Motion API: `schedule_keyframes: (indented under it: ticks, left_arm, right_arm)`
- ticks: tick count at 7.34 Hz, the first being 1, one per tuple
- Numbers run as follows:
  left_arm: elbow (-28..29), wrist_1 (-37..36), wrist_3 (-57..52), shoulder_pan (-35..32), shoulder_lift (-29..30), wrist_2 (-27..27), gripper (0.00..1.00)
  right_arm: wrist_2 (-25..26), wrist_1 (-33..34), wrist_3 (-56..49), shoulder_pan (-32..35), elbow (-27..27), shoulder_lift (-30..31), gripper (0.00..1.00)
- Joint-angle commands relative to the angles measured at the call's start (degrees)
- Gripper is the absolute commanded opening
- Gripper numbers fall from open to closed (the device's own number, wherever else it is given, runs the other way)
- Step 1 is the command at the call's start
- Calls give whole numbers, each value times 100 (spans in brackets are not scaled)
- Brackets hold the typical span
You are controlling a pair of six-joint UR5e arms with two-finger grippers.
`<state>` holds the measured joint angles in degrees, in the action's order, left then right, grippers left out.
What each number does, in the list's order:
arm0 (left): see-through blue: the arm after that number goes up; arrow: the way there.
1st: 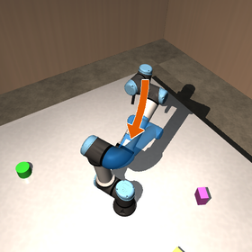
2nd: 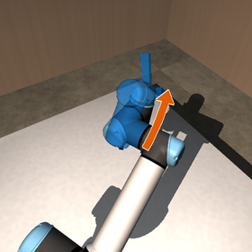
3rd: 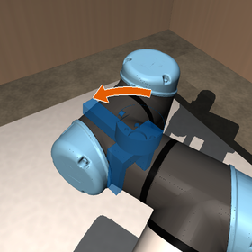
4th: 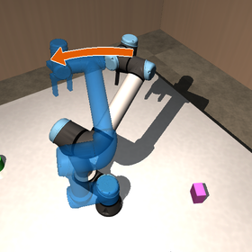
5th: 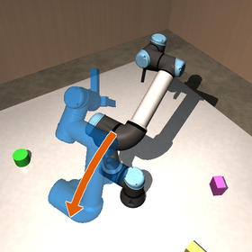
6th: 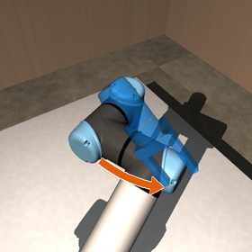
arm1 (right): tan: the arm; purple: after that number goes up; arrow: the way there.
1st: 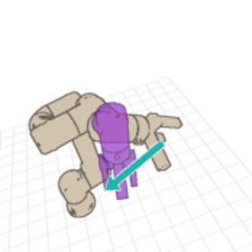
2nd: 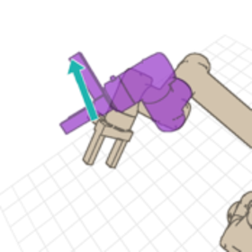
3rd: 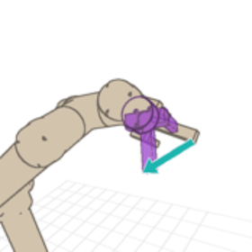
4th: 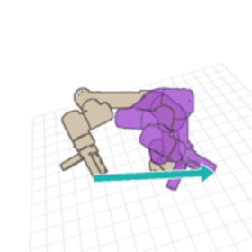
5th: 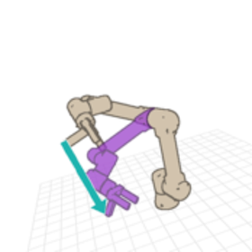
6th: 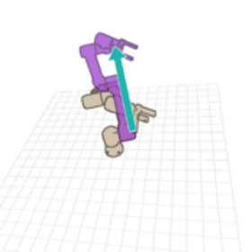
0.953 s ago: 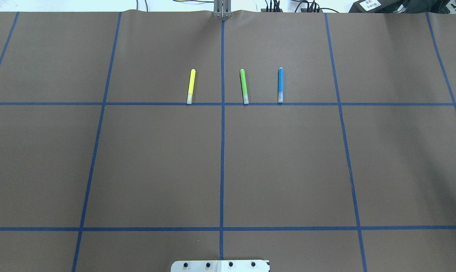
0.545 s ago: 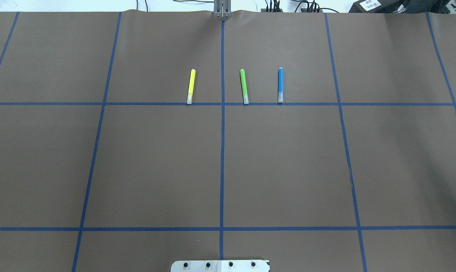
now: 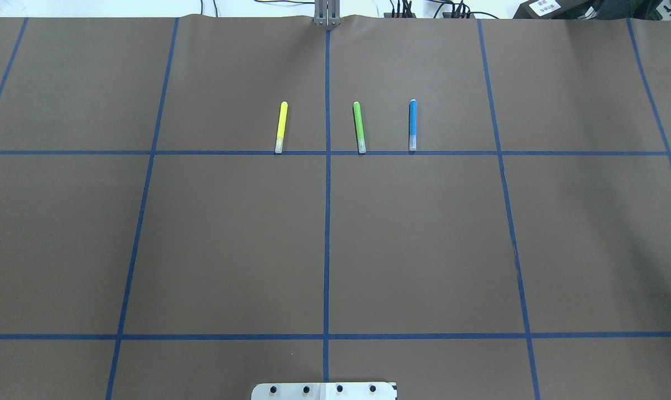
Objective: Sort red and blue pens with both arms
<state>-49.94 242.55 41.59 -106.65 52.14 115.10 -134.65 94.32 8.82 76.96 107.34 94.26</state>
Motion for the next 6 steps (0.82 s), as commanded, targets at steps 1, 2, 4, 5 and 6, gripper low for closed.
schedule_keyframes:
  ticks: [1, 2, 4, 5, 6]
  left_arm:
    - [212, 231, -81, -364, -28, 83, 0]
    - [300, 240, -81, -408, -28, 161, 0]
    - [318, 144, -72, -479, 15, 179, 0]
    - [318, 100, -63, -479, 59, 188, 0]
    - [318, -22, -54, -479, 173, 188, 0]
  right_arm:
    - [0, 7, -3, 3, -3, 5, 100]
    - [0, -2, 5, 3, 15, 13, 100]
    - [0, -2, 5, 3, 15, 5, 100]
    - [9, -2, 5, 3, 24, 5, 100]
    - [9, -2, -3, 3, 6, 13, 100]
